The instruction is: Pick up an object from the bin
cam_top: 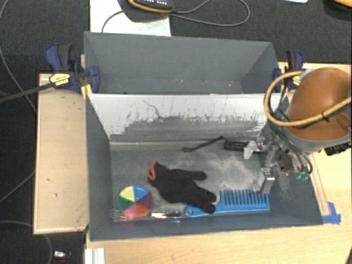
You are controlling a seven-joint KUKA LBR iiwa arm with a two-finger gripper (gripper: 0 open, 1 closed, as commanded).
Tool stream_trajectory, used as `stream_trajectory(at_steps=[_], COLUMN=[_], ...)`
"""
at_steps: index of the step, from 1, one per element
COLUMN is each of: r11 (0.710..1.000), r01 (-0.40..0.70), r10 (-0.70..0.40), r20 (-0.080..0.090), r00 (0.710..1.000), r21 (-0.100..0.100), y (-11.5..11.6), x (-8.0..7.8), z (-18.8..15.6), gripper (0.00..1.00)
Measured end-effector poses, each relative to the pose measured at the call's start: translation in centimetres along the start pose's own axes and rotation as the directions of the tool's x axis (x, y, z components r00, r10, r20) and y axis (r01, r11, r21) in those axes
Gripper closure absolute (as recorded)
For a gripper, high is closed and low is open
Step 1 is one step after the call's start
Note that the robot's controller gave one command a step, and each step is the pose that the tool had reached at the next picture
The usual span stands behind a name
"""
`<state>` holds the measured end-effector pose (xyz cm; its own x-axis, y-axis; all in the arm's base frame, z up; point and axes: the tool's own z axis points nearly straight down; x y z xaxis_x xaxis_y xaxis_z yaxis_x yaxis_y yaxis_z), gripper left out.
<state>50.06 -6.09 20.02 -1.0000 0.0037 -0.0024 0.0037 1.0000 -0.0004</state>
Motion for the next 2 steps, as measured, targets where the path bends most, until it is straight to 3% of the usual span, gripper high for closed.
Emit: stream_trajectory(at_steps=[1, 2], r11=[1.000, 1.000], r01=[0.031, -0.007], r10=[-0.031, 0.007], r20=[0.006, 0.014], r00=[1.000, 1.000], r21=[0.000, 0.002], y=[4.1, 6.6], x=[0.7, 1.0], z=[7.1, 13.1], gripper=[0.00, 0.00])
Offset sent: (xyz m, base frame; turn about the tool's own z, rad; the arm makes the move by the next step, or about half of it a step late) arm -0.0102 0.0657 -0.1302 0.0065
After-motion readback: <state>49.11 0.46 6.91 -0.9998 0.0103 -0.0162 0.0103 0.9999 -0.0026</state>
